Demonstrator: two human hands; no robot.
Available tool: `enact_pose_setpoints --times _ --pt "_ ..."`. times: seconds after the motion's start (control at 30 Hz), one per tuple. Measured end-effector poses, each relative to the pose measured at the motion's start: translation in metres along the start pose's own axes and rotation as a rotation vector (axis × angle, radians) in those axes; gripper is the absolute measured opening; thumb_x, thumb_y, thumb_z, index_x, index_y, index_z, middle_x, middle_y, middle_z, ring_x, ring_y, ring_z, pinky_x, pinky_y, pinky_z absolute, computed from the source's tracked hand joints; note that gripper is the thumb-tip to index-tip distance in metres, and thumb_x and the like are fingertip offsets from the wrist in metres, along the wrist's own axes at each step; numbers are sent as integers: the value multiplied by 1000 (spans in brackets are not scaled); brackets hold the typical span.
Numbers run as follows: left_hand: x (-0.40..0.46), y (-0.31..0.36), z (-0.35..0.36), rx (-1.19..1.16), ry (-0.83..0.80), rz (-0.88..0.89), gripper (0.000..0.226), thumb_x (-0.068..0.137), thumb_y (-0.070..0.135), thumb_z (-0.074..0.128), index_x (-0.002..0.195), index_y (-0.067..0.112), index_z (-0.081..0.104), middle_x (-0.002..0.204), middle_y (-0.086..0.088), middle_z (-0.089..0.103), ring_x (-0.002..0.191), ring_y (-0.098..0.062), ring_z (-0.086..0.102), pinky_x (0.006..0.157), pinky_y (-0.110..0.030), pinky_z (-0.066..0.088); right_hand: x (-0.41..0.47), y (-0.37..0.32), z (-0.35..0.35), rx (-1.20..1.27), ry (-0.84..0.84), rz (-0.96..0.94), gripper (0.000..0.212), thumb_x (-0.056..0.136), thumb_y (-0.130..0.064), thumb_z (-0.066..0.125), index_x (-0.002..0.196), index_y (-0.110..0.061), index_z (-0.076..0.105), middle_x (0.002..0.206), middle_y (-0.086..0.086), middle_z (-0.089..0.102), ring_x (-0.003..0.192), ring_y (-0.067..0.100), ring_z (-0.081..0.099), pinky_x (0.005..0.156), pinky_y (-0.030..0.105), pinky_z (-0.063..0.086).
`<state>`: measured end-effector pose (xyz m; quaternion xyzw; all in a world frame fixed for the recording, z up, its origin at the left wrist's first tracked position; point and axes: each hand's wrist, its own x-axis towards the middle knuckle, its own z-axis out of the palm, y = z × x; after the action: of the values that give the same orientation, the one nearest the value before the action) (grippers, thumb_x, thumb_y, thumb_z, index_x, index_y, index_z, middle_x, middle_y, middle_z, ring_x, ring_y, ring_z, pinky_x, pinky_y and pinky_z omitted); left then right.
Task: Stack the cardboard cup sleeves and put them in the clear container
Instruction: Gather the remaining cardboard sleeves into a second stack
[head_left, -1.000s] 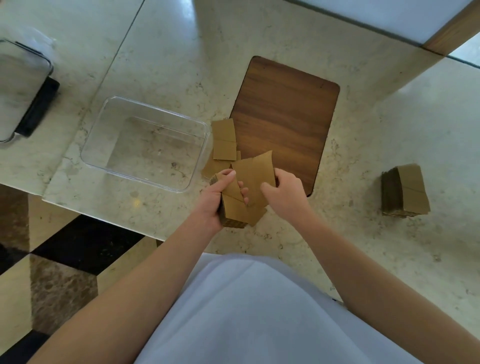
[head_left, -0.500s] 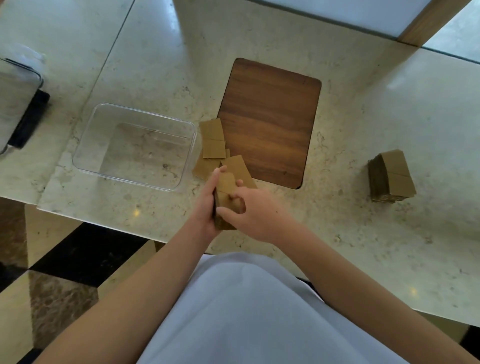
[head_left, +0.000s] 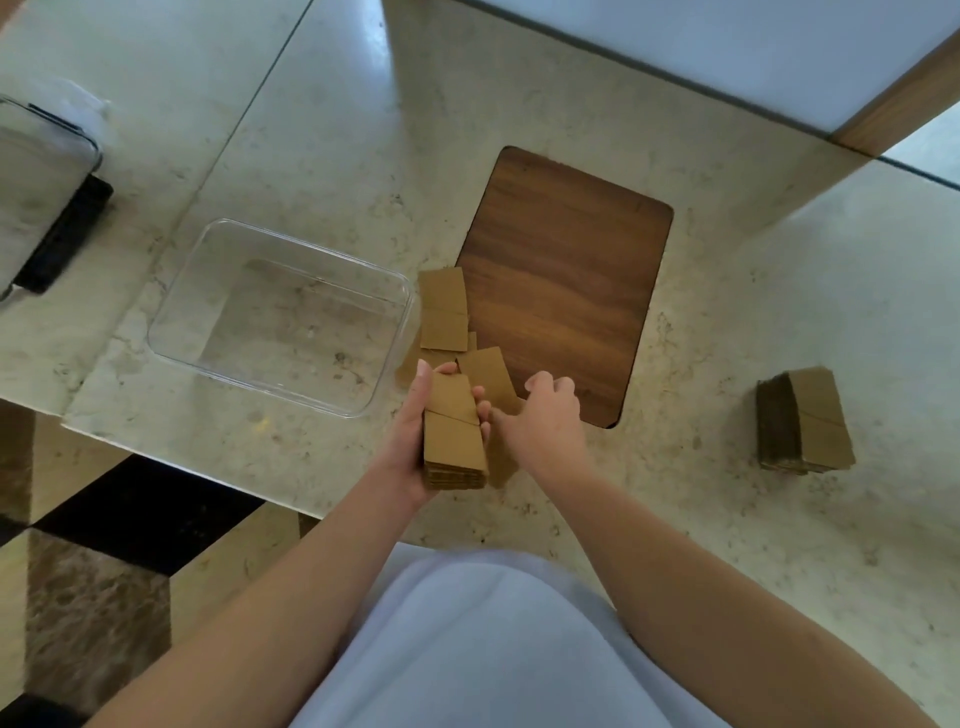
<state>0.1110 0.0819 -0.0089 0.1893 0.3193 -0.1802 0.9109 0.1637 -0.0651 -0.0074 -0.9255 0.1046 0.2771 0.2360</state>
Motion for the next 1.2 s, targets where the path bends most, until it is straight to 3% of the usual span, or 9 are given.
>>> enact_pose_setpoints --times 0.17,0.33,0.5,0.6,0.7,0.8,1.03,1.13,1.2 --pt "2 12 -5 -24 59 18 46 92 56 65 120 21 57 101 -15 65 86 -26 65 72 -39 61 -2 -12 13 -242 70 -177 58 88 -49 73 127 -15 49 127 8 46 118 28 44 92 41 50" --pt "0 19 -13 -53 106 10 36 97 49 64 117 20 60 98 -16 67 84 -26 67 70 -38 61 2 -14 12 -276 65 -212 59 87 -53 71 125 -14 49 123 6 51 119 27 49 90 40 50" --pt "-4 17 -17 -17 136 6 30 96 40 67 116 19 61 96 -16 68 81 -27 69 69 -38 61 6 -11 0 -269 77 -203 22 98 -35 52 107 -15 54 90 0 57 86 27 62 65 36 46" --pt "-5 16 -15 -11 122 1 28 95 37 70 115 19 62 97 -17 68 81 -28 69 68 -39 61 6 1 -16 20 -5 -125 14 101 -25 50 97 -13 57 86 1 64 81 29 64 62 39 49" --pt "-7 11 -11 4 116 -15 31 89 35 74 113 19 64 97 -17 68 81 -27 68 68 -38 61 -7 5 -30 502 -221 -54 13 103 -20 57 107 -19 69 99 2 76 94 24 73 76 38 61" --pt "-10 2 -6 30 107 -18 25 86 36 75 103 18 70 102 -18 70 83 -29 68 68 -39 62 -27 8 -32 785 -437 -25 17 106 -21 56 114 -18 70 99 -1 81 91 18 77 71 30 62" --pt "-16 -12 1 194 73 35 42 91 51 66 122 23 64 119 -15 74 100 -33 73 79 -51 61 -54 13 -20 693 -414 51 34 109 -44 43 107 -22 69 110 9 71 92 20 66 72 30 55" --pt "-20 -13 4 281 41 8 49 86 51 74 125 23 66 119 -14 73 100 -32 73 74 -49 61 -61 9 -11 476 -336 -12 47 109 -50 36 97 -18 69 99 8 70 90 22 65 79 38 53" --pt "-22 -13 1 410 43 -44 51 87 39 77 133 22 64 115 -15 74 95 -30 73 71 -46 61 -63 8 -8 219 -258 -175 60 109 -52 32 76 -16 65 75 5 64 72 20 62 63 35 46"
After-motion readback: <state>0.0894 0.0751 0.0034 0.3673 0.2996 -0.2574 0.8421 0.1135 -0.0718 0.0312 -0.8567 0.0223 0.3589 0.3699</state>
